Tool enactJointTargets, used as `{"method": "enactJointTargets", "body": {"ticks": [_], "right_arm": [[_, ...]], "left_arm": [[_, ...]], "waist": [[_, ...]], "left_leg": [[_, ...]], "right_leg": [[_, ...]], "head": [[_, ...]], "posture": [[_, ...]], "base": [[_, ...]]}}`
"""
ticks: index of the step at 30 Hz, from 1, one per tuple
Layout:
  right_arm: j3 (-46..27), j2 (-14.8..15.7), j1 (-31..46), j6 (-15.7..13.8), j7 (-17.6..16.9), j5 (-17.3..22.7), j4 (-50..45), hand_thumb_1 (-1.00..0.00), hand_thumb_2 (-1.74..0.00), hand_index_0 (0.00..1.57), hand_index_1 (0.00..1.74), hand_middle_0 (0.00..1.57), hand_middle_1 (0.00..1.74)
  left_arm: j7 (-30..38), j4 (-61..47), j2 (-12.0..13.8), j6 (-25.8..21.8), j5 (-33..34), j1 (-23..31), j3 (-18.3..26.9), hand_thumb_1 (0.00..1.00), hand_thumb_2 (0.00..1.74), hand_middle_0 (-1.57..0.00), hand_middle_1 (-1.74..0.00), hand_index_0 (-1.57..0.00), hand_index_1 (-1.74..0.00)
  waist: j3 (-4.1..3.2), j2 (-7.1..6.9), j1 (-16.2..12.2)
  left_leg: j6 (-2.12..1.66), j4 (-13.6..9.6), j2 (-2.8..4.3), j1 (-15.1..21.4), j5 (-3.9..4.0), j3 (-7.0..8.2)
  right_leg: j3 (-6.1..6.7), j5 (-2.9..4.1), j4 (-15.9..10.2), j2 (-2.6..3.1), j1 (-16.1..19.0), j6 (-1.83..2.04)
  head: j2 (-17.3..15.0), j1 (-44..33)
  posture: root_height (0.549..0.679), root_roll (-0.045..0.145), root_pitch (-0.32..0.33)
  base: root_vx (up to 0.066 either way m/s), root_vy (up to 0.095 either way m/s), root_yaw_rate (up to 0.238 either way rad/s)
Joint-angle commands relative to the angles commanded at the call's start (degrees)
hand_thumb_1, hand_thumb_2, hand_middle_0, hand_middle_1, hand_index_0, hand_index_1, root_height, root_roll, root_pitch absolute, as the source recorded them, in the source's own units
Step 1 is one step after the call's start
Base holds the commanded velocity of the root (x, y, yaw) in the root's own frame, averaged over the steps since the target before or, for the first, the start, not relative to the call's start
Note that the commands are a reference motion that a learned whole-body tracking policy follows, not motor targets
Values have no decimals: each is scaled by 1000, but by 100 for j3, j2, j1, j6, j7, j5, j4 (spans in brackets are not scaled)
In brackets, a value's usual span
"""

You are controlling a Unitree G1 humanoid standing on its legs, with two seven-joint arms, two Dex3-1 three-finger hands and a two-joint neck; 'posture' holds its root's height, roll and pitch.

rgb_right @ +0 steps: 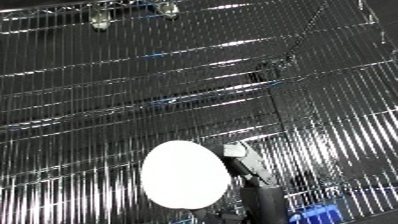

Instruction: Pick up the object and place it into the box

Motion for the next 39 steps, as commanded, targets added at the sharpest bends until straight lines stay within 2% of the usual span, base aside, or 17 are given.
{"method": "enactJointTargets", "body": {"ticks": [3, 7, 14, 15, 18, 19, 21, 23, 26, 29, 33, 39], "right_arm": [[-196, -17, 339, -141, -110, 10, -105, -850, -1479, 1334, 1479, 1334, 1479], [-497, -85, 838, -340, -245, 62, -180, -850, -1479, 1334, 1479, 1334, 1479], [-640, -117, 1114, -431, -318, 91, -221, -850, -1479, 1334, 1479, 1334, 1479], [-731, -131, 1263, -490, -385, 126, -200, -850, -1479, 1334, 1479, 1334, 1479], [-1057, -203, 1775, -693, -627, 270, -92, -850, -1479, 1334, 1479, 1334, 1479], [-1173, -237, 1953, -766, -717, 324, -38, -850, -1479, 1334, 1479, 1334, 1479], [-1243, -283, 2047, -827, -729, 396, 40, -850, -1479, 1334, 1479, 1334, 1479], [-1346, -308, 2194, -930, -647, 510, 94, -850, -1479, 1334, 1479, 1334, 1479], [-1552, -306, 2457, -1083, -403, 815, 151, -850, -1479, 1334, 1479, 1334, 1479], [-1746, -278, 2655, -1191, -171, 1152, 279, -850, -1479, 1334, 1479, 1334, 1479], [-1967, -260, 2891, -1325, -89, 1400, 539, -850, -1479, 1334, 1479, 1334, 1479], [-2212, -386, 3080, -1469, -24, 1613, 1112, -850, -1479, 1334, 1479, 1334, 1479]], "left_arm": [[-18, 43, 2, -5, 18, 33, 105, 1000, 1740, -1570, -1740, -1570, -1740], [-77, 53, 42, 27, 13, 121, 285, 1000, 1740, -1570, -1740, -1570, -1740], [-105, 42, 68, 55, 1, 184, 379, 1000, 1740, -1570, -1740, -1570, -1740], [-110, 37, 71, 76, -7, 225, 427, 1000, 1740, -1570, -1740, -1570, -1740], [-104, 57, 47, 139, -71, 338, 557, 1000, 1740, -1570, -1740, -1570, -1740], [-87, 79, 28, 155, -113, 373, 586, 1000, 1740, -1570, -1740, -1570, -1740], [-46, 177, -33, 104, -201, 380, 531, 1000, 1740, -1570, -1740, -1570, -1740], [-26, 290, -107, 1, -272, 431, 474, 1000, 1740, -1570, -1740, -1570, -1740], [-35, 406, -226, -166, -343, 529, 459, 1000, 1740, -1570, -1740, -1570, -1740], [-116, 502, -312, -276, -410, 585, 535, 1000, 1740, -1570, -1740, -1570, -1740], [-291, 627, -352, -370, -472, 635, 605, 1000, 1740, -1570, -1740, -1570, -1740], [-364, 713, -375, -392, -536, 586, 599, 1000, 1740, -1570, -1740, -1570, -1740]], "waist": [[0, -33, -92], [0, -66, -210], [0, -82, -263], [0, -91, -319], [0, -91, -551], [0, -79, -652], [0, -24, -769], [0, 36, -888], [0, 125, -1051], [0, 200, -1192], [0, 246, -1337], [0, 281, -1469]], "left_leg": [[-22, -170, 18, 194, 32, 30], [-30, -309, 44, 466, 12, 73], [-21, -353, 71, 610, -20, 108], [-10, -347, 79, 694, -62, 138], [31, -355, 110, 1040, -206, 271], [44, -359, 121, 1176, -259, 330], [39, -363, 123, 1296, -287, 405], [28, -362, 124, 1408, -313, 480], [17, -443, 131, 1574, -321, 602], [34, -575, 126, 1719, -324, 712], [62, -660, 99, 1844, -348, 783], [69, -678, 84, 1944, -381, 828]], "right_leg": [[52, 61, -194, 5, 206, 31], [116, 114, -415, -10, 491, 68], [145, 128, -507, -25, 638, 83], [180, 124, -538, -23, 723, 83], [319, 120, -662, -19, 1027, 76], [380, 122, -713, -21, 1141, 70], [456, 137, -753, -28, 1212, 59], [544, 138, -786, -31, 1287, 58], [668, 122, -866, -30, 1377, 62], [742, 116, -970, -17, 1421, 52], [784, 124, -1042, 21, 1450, 37], [828, 125, -1046, 49, 1475, 38]], "head": [[-150, 100], [-353, 336], [-353, 336], [-1068, 1170], [-1816, 1787], [-2030, 1924], [-2302, 2208], [-2417, 2373], [-2389, 2518], [-2295, 2693], [-2174, 2927], [-2091, 3238]], "posture": [[611, 47, 192], [618, 47, 174], [622, 47, 163], [623, 49, 155], [629, 58, 126], [631, 63, 114], [632, 69, 102], [633, 74, 90], [634, 81, 82], [635, 86, 81], [636, 90, 80], [636, 93, 74]], "base": [[-34, -5, -178], [-22, -1, -184], [-5, 3, -60], [-4, 58, -291], [-3, 128, -379], [11, 203, -459], [51, 179, -228], [75, 173, -262], [43, 155, -257], [2, 118, -180], [-13, 64, -94], [-5, 32, -55]]}}
